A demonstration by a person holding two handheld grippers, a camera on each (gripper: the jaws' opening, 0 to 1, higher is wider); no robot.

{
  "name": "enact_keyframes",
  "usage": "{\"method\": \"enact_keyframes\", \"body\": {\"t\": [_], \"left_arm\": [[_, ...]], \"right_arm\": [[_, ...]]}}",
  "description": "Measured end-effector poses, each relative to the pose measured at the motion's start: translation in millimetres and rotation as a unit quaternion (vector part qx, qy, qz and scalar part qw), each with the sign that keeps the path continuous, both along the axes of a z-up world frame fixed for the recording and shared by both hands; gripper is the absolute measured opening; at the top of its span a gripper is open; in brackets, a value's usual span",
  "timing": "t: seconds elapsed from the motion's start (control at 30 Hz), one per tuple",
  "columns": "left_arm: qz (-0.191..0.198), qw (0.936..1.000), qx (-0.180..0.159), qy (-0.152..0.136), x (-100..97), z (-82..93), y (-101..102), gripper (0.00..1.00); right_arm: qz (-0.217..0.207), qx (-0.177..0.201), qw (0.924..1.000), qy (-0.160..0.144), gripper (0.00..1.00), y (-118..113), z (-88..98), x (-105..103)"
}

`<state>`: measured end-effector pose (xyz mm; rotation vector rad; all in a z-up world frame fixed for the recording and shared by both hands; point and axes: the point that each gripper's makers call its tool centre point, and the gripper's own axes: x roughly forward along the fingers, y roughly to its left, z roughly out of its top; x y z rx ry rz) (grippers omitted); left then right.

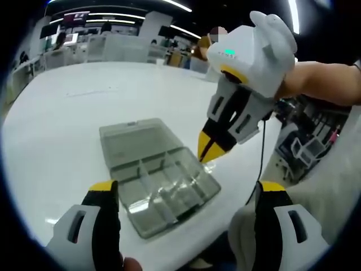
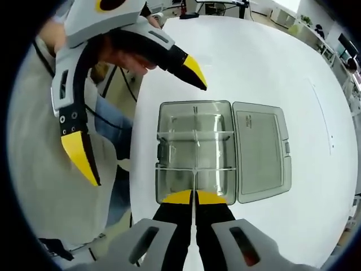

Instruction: Insert the divider into the dual guide fixture by aligning both edges with the guide slots and pushing it downward to the bottom, including one-sided entry, uneven engagement, binding, and posture correction.

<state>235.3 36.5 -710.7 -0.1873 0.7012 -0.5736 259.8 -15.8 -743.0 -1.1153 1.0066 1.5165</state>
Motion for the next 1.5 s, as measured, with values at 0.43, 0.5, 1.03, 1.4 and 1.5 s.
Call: {"method": "enact_keyframes", "body": {"t": [0.43,0.5,1.03,1.4,1.5], "left_arm": [[0.000,1.0000,0.000,0.000,0.1,0.5,0.4,0.99],[0.001,1.0000,0.000,0.000,0.1,0.4,0.9,0.99],[0.000,1.0000,0.001,0.003,2.3,-0.9,1.3,0.99],[-0.001,1.0000,0.003,0.006,3.2,-1.9,2.6,0.98],[-0.001,1.0000,0.004,0.006,4.2,-2.4,2.9,0.98]], "right_arm": [[0.000,0.000,1.0000,0.002,0.00,-0.6,-1.8,0.0],[0.000,0.000,1.0000,0.002,0.00,-0.5,-2.1,0.1],[0.004,0.001,1.0000,0.006,0.00,-0.6,-6.7,2.1],[0.009,0.000,0.9999,0.008,0.00,-0.3,-8.5,2.2],[0.009,-0.001,0.9999,0.009,0.00,-0.3,-8.6,1.9]]}}
